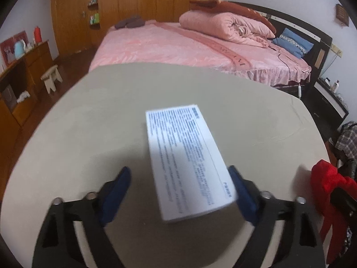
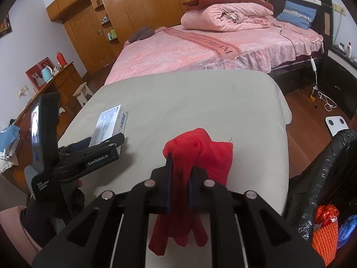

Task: Collect trash
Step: 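Grasp the white medicine box with the left tool while the right tool holds the red cloth, then carry the white box and red cloth over the black bin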

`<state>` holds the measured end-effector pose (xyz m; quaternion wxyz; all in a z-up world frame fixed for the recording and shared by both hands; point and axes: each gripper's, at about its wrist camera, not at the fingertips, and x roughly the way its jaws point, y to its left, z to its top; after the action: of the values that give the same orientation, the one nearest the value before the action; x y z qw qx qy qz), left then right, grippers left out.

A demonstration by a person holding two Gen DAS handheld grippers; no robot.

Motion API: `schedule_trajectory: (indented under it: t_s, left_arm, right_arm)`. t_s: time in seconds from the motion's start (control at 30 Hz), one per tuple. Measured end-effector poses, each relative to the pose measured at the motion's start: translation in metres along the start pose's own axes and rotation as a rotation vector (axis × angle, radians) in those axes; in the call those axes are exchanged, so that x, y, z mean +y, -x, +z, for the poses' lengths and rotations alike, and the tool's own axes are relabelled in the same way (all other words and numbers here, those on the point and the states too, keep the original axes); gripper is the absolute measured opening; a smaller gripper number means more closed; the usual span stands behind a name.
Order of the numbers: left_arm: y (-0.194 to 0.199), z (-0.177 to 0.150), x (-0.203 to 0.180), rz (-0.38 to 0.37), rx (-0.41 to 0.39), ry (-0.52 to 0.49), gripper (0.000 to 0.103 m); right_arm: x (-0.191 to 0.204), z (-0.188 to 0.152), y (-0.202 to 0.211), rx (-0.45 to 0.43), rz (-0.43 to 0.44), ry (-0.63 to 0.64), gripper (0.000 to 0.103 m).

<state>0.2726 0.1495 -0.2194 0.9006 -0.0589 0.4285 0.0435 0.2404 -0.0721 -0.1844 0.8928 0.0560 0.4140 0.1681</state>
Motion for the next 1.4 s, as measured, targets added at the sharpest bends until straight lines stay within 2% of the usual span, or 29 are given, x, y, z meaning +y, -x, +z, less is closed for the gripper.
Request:
schedule_trajectory:
  t_s: [0.03,0.1,0.2,0.73,1.17,1.4]
  left_arm:
    - [0.000,-0.001,0.001,-0.007,0.005,0.001,0.065]
    - [0.004,-0.003,0.003,-0.023,-0.003,-0.003,0.057]
    - [0.015,-0.007,0.005,-0.050,-0.018,0.002,0.056]
    - [0.097,-0.011,-0.003,-0.080,-0.115,-0.024,0.055]
    - [0.166,-0.012,-0.021,-0.099,-0.198,-0.057,0.055]
    - [0.201,-0.020,-0.039,-0.139,-0.233,-0.079,0.055]
  right_arm:
    - [0.001,0.000,0.001,-0.001,0.001,0.002,0.011]
    - [0.002,0.001,0.002,-0.005,0.001,0.009,0.011]
    - [0.004,0.002,0.006,-0.013,0.004,0.015,0.011]
    - [0.016,0.005,0.052,-0.063,0.035,0.022,0.011]
    - [0.020,0.008,0.126,-0.166,0.025,0.060,0.011]
    - [0.015,0.003,0.167,-0.213,0.014,0.071,0.011]
